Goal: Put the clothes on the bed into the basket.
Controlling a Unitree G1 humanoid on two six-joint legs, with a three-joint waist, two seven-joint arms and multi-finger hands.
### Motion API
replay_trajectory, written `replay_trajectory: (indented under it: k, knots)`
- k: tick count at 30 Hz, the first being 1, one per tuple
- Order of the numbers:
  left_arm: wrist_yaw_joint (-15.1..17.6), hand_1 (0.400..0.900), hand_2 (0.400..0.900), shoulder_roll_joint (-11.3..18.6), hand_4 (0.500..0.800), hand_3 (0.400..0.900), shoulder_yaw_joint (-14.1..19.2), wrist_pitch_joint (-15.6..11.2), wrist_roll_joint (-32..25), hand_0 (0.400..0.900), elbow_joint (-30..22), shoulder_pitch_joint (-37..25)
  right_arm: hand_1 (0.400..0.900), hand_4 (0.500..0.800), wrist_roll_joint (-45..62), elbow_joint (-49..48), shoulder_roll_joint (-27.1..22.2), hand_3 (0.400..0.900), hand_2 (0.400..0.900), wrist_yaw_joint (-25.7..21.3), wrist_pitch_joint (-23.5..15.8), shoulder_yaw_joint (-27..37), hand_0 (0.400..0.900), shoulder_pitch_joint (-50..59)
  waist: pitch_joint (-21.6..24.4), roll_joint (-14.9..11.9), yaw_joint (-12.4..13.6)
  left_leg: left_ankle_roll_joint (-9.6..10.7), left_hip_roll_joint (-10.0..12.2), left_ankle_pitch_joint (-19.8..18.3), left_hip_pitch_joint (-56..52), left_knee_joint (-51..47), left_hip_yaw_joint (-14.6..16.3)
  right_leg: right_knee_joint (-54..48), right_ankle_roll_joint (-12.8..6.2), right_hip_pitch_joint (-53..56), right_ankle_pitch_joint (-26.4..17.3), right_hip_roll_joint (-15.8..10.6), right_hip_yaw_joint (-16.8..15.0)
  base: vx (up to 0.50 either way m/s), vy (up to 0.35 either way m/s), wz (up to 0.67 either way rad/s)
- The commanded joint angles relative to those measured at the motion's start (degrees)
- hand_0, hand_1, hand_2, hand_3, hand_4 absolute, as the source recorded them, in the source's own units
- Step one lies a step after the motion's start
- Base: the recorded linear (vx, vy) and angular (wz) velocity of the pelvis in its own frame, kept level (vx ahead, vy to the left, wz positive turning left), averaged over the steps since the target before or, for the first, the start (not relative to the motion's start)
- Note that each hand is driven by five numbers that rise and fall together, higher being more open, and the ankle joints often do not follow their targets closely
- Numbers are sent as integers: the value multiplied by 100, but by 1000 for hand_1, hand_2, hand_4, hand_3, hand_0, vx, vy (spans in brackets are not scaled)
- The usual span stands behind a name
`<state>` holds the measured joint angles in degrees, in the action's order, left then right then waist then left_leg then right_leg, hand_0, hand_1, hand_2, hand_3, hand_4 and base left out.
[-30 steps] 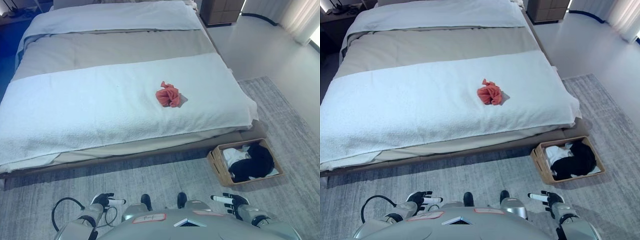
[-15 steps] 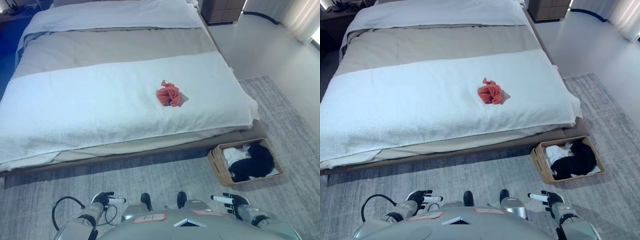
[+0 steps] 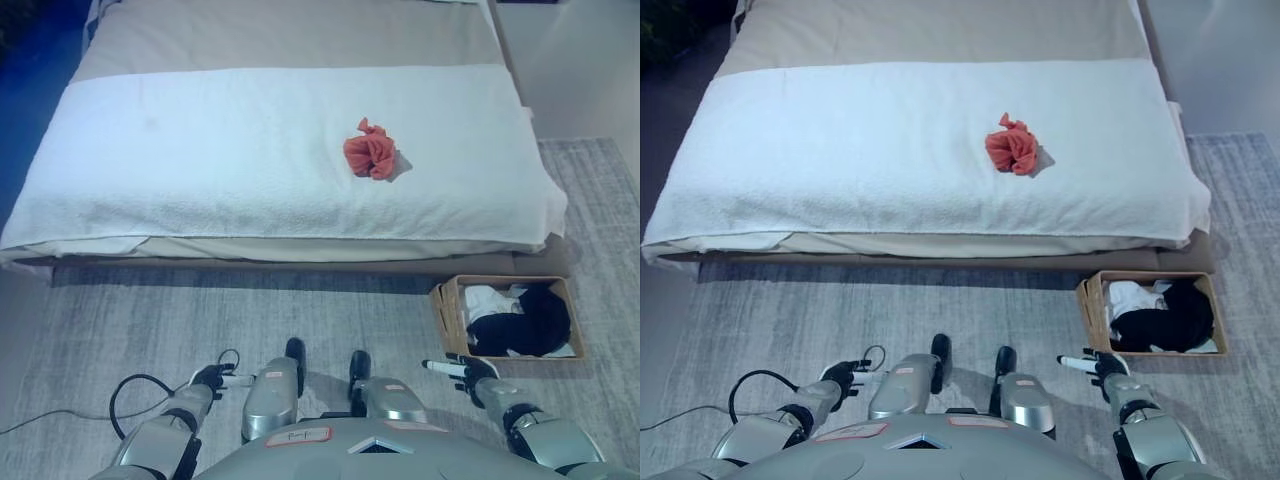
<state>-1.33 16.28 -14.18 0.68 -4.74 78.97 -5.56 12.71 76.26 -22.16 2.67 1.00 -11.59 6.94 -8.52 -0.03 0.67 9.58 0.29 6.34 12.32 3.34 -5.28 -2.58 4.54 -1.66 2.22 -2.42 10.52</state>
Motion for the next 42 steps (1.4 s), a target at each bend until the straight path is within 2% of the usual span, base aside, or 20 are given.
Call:
replay_trajectory:
  k: [1, 5, 8, 12, 16, 17, 19, 23, 25, 26, 27, 28, 29, 30, 32, 34, 36, 37, 40, 42]
  knots:
    - [87, 900, 900, 341, 800, 900, 52, -53, -83, 900, -126, 172, 900, 800, 36, -131, -313, 900, 900, -170, -99, -217, 900, -170, 86, 67, 117, -479, 158, 276, 748, -550, -59, 406, -429, 662, 696, 389, -368, 316, 16, -59]
    - [90, 900, 900, 357, 800, 900, 114, -74, -90, 900, -128, 234, 900, 800, -46, -81, -296, 900, 900, -105, -104, -252, 900, -188, 207, 88, 162, -396, 285, 455, 646, -725, 20, 321, -525, 991, 892, 441, -776, 311, 97, -72]
    - [97, 900, 900, 413, 800, 900, 138, -84, -110, 900, -121, 243, 900, 800, -61, -55, -243, 900, 900, -46, -77, -224, 900, -230, 395, -2, 144, -489, 327, 517, 535, -552, 75, 377, -628, 1170, 1044, 280, -995, 344, 195, -48]
    - [108, 900, 900, 559, 800, 900, 66, -90, -110, 900, -171, 41, 900, 800, -58, 7, -132, 900, 900, 64, -31, -187, 900, -267, 558, -290, 83, -726, 20, 40, 779, 340, 349, 913, -945, 1019, 907, -124, -1137, 301, 244, -30]
    - [108, 900, 900, 640, 800, 900, -3, -108, -93, 900, -221, -26, 900, 800, -104, 43, -62, 900, 900, 113, -2, -173, 900, -291, 688, -422, 5, -903, -175, -292, 663, 389, 502, 1727, -1199, 608, 55, -264, -1234, 238, 220, -13]
    - [108, 900, 900, 640, 800, 900, -3, -108, -93, 900, -221, -26, 900, 800, -104, 43, -61, 900, 900, 113, -2, -173, 900, -291, 691, -424, 7, -904, -176, -295, 667, 392, 505, 1728, -1200, 605, 56, -266, -1237, 180, 165, 7]
    - [109, 900, 900, 690, 800, 900, 1, -98, -92, 900, -217, -46, 900, 800, -72, 61, -38, 900, 900, 125, 16, -131, 900, -285, 705, -467, -32, -996, -305, -440, 584, 423, 525, 2125, -1263, 507, -435, -315, -1261, 217, 195, 11]
    - [114, 900, 900, 776, 800, 900, 44, -73, -103, 900, -218, -65, 900, 800, -56, -41, -48, 900, 900, 103, 22, -120, 900, -196, 616, -451, -29, -1199, -450, -590, 223, 281, 488, 3231, -1276, 135, -1256, -427, -1098, 226, 208, 7]
    - [115, 900, 900, 769, 800, 900, 50, -58, -95, 900, -186, -64, 900, 800, -54, -66, -65, 900, 900, 69, 12, -132, 900, -161, 573, -403, 1, -1242, -470, -706, 19, 225, 517, 3422, -1280, 44, -1154, -565, -791, 211, 153, 9]
    - [117, 900, 900, 781, 800, 900, 64, -60, -109, 900, -179, -63, 900, 800, -48, -67, -84, 900, 900, 64, 0, -132, 900, -135, 564, -381, -7, -1243, -499, -714, -84, 161, 458, 3362, -1235, -26, -1022, -474, -828, 248, 113, 22]
    - [118, 900, 900, 798, 800, 900, 56, -62, -134, 900, -170, -97, 900, 800, -42, -78, -112, 900, 900, 67, -9, -160, 900, -101, 522, -356, -34, -1230, -508, -706, -197, 54, 414, 3208, -1146, -248, -678, -268, -901, 213, 72, 26]
    - [116, 900, 900, 798, 800, 900, 50, -59, -142, 900, -164, -122, 900, 800, -30, -86, -130, 900, 900, 63, -7, -162, 900, -80, 486, -321, -53, -1220, -499, -703, -259, 31, 375, 3103, -1110, -369, -409, -225, -867, 222, 52, 25]
    - [129, 900, 900, 776, 800, 900, 39, -63, -139, 900, -147, -160, 900, 800, -15, -133, -170, 900, 900, 45, -20, -178, 900, -23, 443, -246, -54, -1175, -416, -739, -391, -29, 330, 2834, -1022, -517, 76, -278, -691, 226, 6, 33]
    - [149, 900, 900, 743, 800, 900, 15, -69, -105, 900, -143, -181, 900, 800, -14, -154, -197, 900, 900, 13, -37, -201, 900, 44, 405, -190, -59, -1125, -364, -809, -490, -36, 282, 2382, -970, -585, 344, -359, -545, 224, -31, 38]
    - [152, 900, 900, 727, 800, 900, 4, -81, -95, 900, -143, -219, 900, 800, -28, -292, -241, 900, 900, -29, -52, -235, 900, 140, 306, -205, -103, -1048, -373, -901, -629, -27, 242, 1621, -1044, -744, 155, -453, -653, 195, -83, 41]
    - [173, 900, 900, 726, 800, 900, -12, -85, -44, 900, -144, -286, 900, 800, -59, -395, -290, 900, 900, -50, -45, -260, 900, 227, 217, -260, -176, -980, -382, -993, -783, -46, 154, 780, -1177, -942, -284, -562, -987, 184, -152, 41]
    - [193, 900, 900, 725, 800, 900, 24, -101, -53, 900, -131, -296, 900, 800, -105, -550, -357, 900, 900, -74, -48, -267, 900, 318, 138, -306, -187, -901, -328, -1074, -931, -66, 134, 321, -1319, -1129, -717, -759, -921, 178, -207, 29]
    - [198, 900, 900, 737, 800, 900, 36, -98, -54, 900, -105, -294, 900, 800, -140, -610, -384, 900, 900, -90, -48, -277, 900, 342, 119, -347, -206, -856, -320, -1102, -1006, -94, 102, 244, -1357, -1150, -823, -771, -921, 181, -240, 40]
    - [196, 900, 900, 685, 800, 900, 73, -97, 17, 900, -22, -215, 900, 800, -190, -673, -439, 900, 900, -127, -60, -240, 900, 248, 203, -427, -234, -767, -279, -1177, -1184, -202, -6, 286, -1334, -962, -837, -731, -964, 199, -257, 47]
    - [172, 900, 900, 600, 800, 900, 60, -87, 17, 900, 21, -184, 900, 800, -217, -636, -493, 900, 900, -120, -76, -204, 900, 213, 339, -357, -247, -682, -120, -1164, -1269, -282, -33, 241, -1297, -818, -794, -687, -790, 266, -345, 67]
